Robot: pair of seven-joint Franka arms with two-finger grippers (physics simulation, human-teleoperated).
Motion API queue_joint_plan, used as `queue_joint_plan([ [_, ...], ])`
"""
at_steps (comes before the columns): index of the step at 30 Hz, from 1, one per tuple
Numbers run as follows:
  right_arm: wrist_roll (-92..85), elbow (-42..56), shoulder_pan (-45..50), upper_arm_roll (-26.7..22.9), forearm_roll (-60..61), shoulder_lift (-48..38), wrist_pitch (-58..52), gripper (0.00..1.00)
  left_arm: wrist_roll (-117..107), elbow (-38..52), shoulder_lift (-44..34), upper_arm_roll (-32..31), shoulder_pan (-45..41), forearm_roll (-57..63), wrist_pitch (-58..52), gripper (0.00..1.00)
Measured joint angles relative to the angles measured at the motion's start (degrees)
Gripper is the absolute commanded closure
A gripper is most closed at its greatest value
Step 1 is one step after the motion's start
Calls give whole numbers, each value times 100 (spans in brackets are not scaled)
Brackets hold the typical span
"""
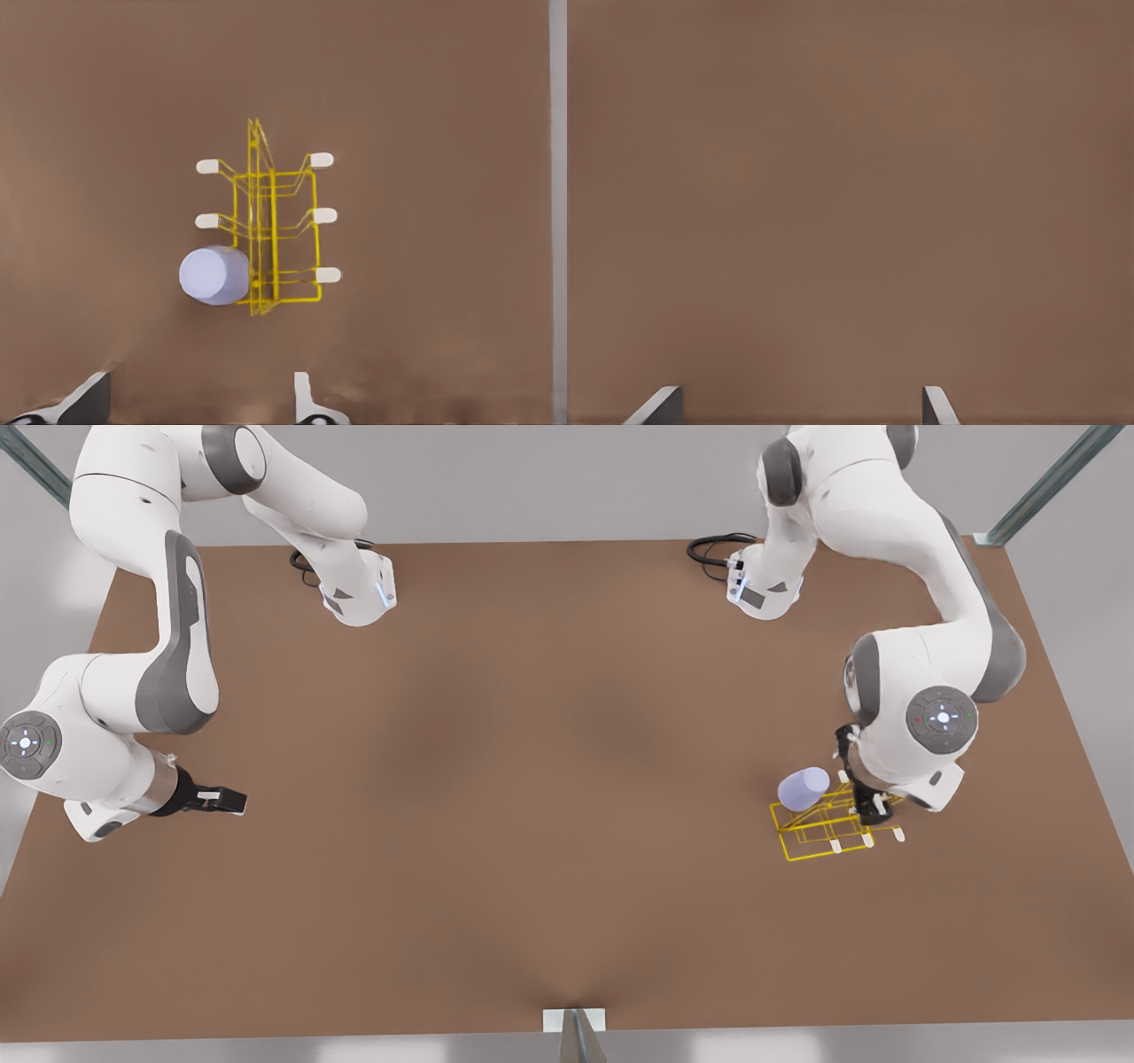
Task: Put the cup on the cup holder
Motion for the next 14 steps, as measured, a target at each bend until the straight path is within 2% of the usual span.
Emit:
queue_joint_plan([
  [1, -1, 0, 0, 0, 0, -1, 0, 0, 388, -254, -424, -1881, 1071, 447, -98, 0],
  [2, -1, 0, 0, 0, 0, 1, 0, 0, 727, -624, -738, -2572, 1516, 530, -100, 0],
  [5, -2, 0, 0, 0, 0, 3, 0, 0, 1795, -708, -1206, -2622, 2201, 310, -367, 0],
  [9, -2, 0, 0, 0, -2, 0, 0, 0, 3037, 47, -1103, -2863, 2078, 677, -910, 0],
  [14, -2, 0, 3, 0, -7, -2, 0, 0, 4246, 201, -1065, -2900, 2063, 828, -1325, 0],
])
